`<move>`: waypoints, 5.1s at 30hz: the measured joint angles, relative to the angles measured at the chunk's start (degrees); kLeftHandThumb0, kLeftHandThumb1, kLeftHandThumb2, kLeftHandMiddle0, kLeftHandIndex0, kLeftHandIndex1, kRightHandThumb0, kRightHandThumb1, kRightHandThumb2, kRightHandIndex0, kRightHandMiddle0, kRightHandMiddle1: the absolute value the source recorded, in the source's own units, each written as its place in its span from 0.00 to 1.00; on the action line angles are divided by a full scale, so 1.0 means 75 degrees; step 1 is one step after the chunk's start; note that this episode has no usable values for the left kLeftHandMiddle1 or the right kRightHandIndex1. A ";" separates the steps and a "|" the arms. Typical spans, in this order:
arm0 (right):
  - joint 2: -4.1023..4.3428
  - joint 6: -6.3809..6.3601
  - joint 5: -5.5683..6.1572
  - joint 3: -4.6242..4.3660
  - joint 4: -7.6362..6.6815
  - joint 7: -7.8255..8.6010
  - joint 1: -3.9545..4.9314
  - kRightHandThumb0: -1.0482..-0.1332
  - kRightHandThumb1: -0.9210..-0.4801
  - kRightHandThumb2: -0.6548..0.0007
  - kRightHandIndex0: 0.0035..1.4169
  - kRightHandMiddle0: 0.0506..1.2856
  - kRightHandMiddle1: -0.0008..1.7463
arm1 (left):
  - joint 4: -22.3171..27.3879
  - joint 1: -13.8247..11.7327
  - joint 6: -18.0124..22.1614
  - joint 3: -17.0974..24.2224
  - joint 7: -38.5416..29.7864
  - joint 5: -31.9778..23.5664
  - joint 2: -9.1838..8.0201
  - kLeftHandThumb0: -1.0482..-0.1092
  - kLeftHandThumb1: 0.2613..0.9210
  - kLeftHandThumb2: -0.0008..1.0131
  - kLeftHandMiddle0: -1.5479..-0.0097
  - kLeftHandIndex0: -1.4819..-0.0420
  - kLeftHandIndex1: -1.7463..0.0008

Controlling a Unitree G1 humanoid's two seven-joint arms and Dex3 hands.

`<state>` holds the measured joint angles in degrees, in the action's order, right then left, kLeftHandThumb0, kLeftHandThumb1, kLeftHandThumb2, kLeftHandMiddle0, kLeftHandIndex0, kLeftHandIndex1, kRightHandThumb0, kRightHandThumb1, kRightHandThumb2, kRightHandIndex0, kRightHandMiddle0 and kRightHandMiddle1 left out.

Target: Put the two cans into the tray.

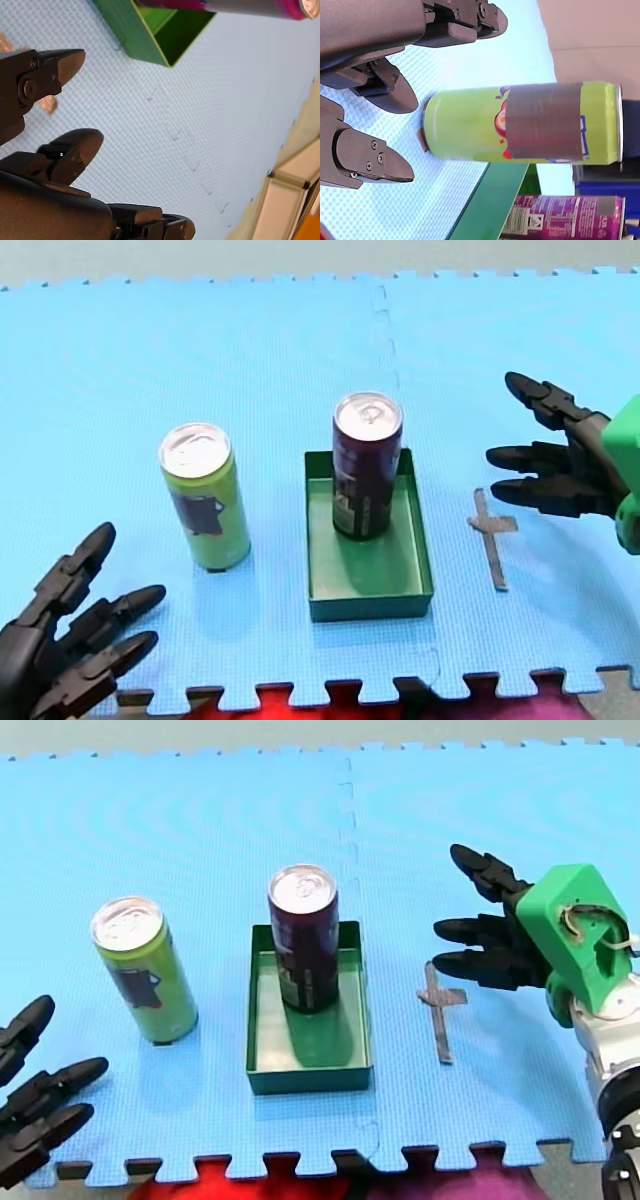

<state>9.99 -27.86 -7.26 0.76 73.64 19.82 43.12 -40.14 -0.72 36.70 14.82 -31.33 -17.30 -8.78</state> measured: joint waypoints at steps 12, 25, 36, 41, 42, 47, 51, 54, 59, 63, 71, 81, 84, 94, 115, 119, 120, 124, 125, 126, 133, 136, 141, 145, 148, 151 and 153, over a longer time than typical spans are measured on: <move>-0.0195 -0.0008 -0.0225 -0.0165 0.0077 -0.0400 -0.0145 0.02 0.00 0.98 0.52 0.08 0.00 | -0.0751 0.0580 0.1714 0.0221 0.2176 0.0896 0.0358 0.06 0.66 0.00 0.57 0.91 1.00; -0.0323 0.0155 -0.0341 -0.0235 0.0224 -0.0484 -0.0271 0.01 0.00 0.96 0.55 0.09 0.00 | -0.0899 0.0746 0.1506 -0.0058 0.2449 0.1397 -0.0043 0.04 0.60 0.01 0.56 0.93 1.00; -0.0324 0.0181 -0.0340 -0.0229 0.0207 -0.0452 -0.0272 0.03 0.00 0.94 0.54 0.08 0.00 | -0.1292 0.1208 0.1340 -0.0152 0.2501 0.1373 -0.0169 0.00 0.64 0.01 0.55 0.93 1.00; -0.0328 0.0172 -0.0332 -0.0215 0.0201 -0.0454 -0.0284 0.03 0.00 0.94 0.54 0.08 0.00 | -0.1685 0.1541 0.1292 -0.0154 0.2312 0.1321 -0.0220 0.00 0.65 0.01 0.55 0.93 1.00; -0.0329 0.0170 -0.0322 -0.0208 0.0197 -0.0453 -0.0289 0.03 0.00 0.93 0.54 0.08 0.00 | -0.1774 0.1618 0.1263 -0.0156 0.2254 0.1312 -0.0243 0.00 0.66 0.01 0.54 0.93 1.00; -0.0334 0.0169 -0.0291 -0.0188 0.0176 -0.0443 -0.0305 0.04 0.00 0.93 0.53 0.08 0.00 | -0.2079 0.1916 0.1141 -0.0179 0.2020 0.1303 -0.0378 0.00 0.67 0.01 0.54 0.92 1.00; -0.0332 0.0169 -0.0275 -0.0171 0.0167 -0.0417 -0.0310 0.04 0.00 0.92 0.53 0.08 0.00 | -0.2319 0.2136 0.1022 -0.0183 0.1894 0.1294 -0.0447 0.00 0.67 0.01 0.54 0.92 1.00; -0.0332 0.0169 -0.0259 -0.0153 0.0167 -0.0384 -0.0310 0.04 0.00 0.92 0.53 0.08 0.00 | -0.2510 0.2305 0.0973 -0.0177 0.1835 0.1288 -0.0477 0.00 0.67 0.01 0.54 0.92 1.00; -0.0333 0.0167 -0.0210 -0.0092 0.0168 -0.0304 -0.0310 0.02 0.00 0.91 0.53 0.08 0.00 | -0.2757 0.2569 0.0882 -0.0175 0.1831 0.1293 -0.0489 0.00 0.67 0.01 0.53 0.91 0.99; -0.0336 0.0169 -0.0148 -0.0045 0.0169 -0.0231 -0.0309 0.01 0.00 0.90 0.53 0.08 0.00 | -0.2975 0.2813 0.0778 -0.0184 0.1904 0.1339 -0.0484 0.00 0.67 0.01 0.53 0.91 0.99; -0.0339 0.0163 -0.0113 -0.0008 0.0169 -0.0224 -0.0310 0.00 0.00 0.88 0.53 0.08 0.00 | -0.3228 0.3092 0.0627 -0.0207 0.1937 0.1377 -0.0490 0.00 0.68 0.00 0.58 0.90 0.99; -0.0338 0.0164 -0.0055 0.0072 0.0168 -0.0190 -0.0312 0.00 0.00 0.86 0.54 0.08 0.00 | -0.3234 0.3100 0.0496 -0.0355 0.1832 0.1522 -0.0515 0.00 0.64 0.00 0.63 0.91 1.00; -0.0339 0.0177 -0.0017 0.0104 0.0168 -0.0193 -0.0312 0.00 0.00 0.85 0.54 0.08 0.00 | -0.3192 0.3095 0.0456 -0.0398 0.1628 0.1519 -0.0516 0.00 0.62 0.00 0.65 0.91 1.00; -0.0342 0.0280 0.0109 0.0239 0.0176 -0.0181 -0.0310 0.00 0.00 0.85 0.55 0.09 0.00 | -0.3080 0.3091 0.0191 -0.0471 0.1203 0.1522 -0.0610 0.05 0.54 0.00 0.68 0.92 1.00; -0.0340 0.0287 0.0114 0.0307 0.0213 -0.0172 -0.0305 0.00 0.00 0.83 0.57 0.09 0.00 | -0.3028 0.3082 0.0228 -0.0456 0.1559 0.1515 -0.0492 0.06 0.56 0.01 0.74 0.96 1.00; -0.0340 0.0287 0.0113 0.0310 0.0218 -0.0171 -0.0305 0.00 0.00 0.82 0.57 0.09 0.00 | -0.3105 0.3097 0.0229 -0.0408 0.1592 0.1491 -0.0448 0.03 0.57 0.01 0.75 0.96 1.00; -0.0341 0.0287 0.0113 0.0310 0.0219 -0.0170 -0.0305 0.00 0.00 0.82 0.57 0.09 0.00 | -0.3130 0.3107 0.0229 -0.0402 0.1599 0.1491 -0.0443 0.02 0.57 0.01 0.75 0.97 1.00; -0.0341 0.0287 0.0113 0.0311 0.0220 -0.0148 -0.0305 0.00 0.00 0.81 0.57 0.09 0.00 | -0.3198 0.3136 0.0246 -0.0393 0.1608 0.1495 -0.0440 0.00 0.59 0.01 0.76 0.97 1.00; -0.0341 0.0287 0.0113 0.0311 0.0220 -0.0137 -0.0305 0.00 0.00 0.81 0.57 0.09 0.00 | -0.3208 0.3140 0.0259 -0.0394 0.1610 0.1498 -0.0440 0.00 0.59 0.01 0.76 0.97 1.00; -0.0341 0.0287 0.0113 0.0311 0.0220 -0.0128 -0.0304 0.00 0.00 0.80 0.57 0.09 0.00 | -0.3217 0.3143 0.0270 -0.0394 0.1613 0.1502 -0.0440 0.00 0.60 0.01 0.76 0.97 1.00; -0.0341 0.0287 0.0112 0.0310 0.0217 -0.0080 -0.0305 0.00 0.00 0.79 0.57 0.09 0.00 | -0.3295 0.3165 0.0380 -0.0408 0.1668 0.1531 -0.0429 0.00 0.62 0.01 0.76 0.98 1.00; -0.0341 0.0288 0.0109 0.0304 0.0210 -0.0072 -0.0305 0.00 0.00 0.79 0.57 0.09 0.00 | -0.3325 0.3180 0.0398 -0.0419 0.1704 0.1546 -0.0419 0.00 0.64 0.02 0.77 0.98 1.00; -0.0341 0.0288 0.0090 0.0289 0.0204 -0.0081 -0.0305 0.00 0.00 0.78 0.56 0.09 0.00 | -0.3335 0.3189 0.0402 -0.0427 0.1714 0.1551 -0.0416 0.00 0.66 0.02 0.77 0.98 1.00; -0.0342 0.0283 0.0053 0.0263 0.0203 -0.0170 -0.0306 0.00 0.00 0.77 0.56 0.08 0.00 | -0.3334 0.3195 0.0393 -0.0416 0.1666 0.1527 -0.0417 0.00 0.68 0.02 0.77 0.98 1.00; -0.0353 0.0178 -0.0017 0.0231 0.0197 -0.0538 -0.0319 0.00 0.00 0.77 0.55 0.07 0.00 | -0.3333 0.3204 0.0363 -0.0386 0.1576 0.1480 -0.0415 0.00 0.69 0.02 0.76 0.99 1.00; -0.0421 -0.0063 -0.0096 0.0207 0.0186 -0.1221 -0.0383 0.00 0.00 0.76 0.52 0.07 0.00 | -0.3332 0.3206 0.0321 -0.0343 0.1448 0.1361 -0.0400 0.00 0.69 0.02 0.76 0.99 1.00; -0.0491 -0.0172 -0.0106 0.0216 0.0185 -0.1600 -0.0417 0.00 0.00 0.74 0.50 0.06 0.00 | -0.3332 0.3212 0.0270 -0.0309 0.1322 0.1280 -0.0390 0.00 0.70 0.02 0.76 0.99 1.00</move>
<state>6.31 -29.15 -8.06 2.38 75.02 7.82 40.00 -65.13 23.37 38.73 12.50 -21.42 -7.70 -11.71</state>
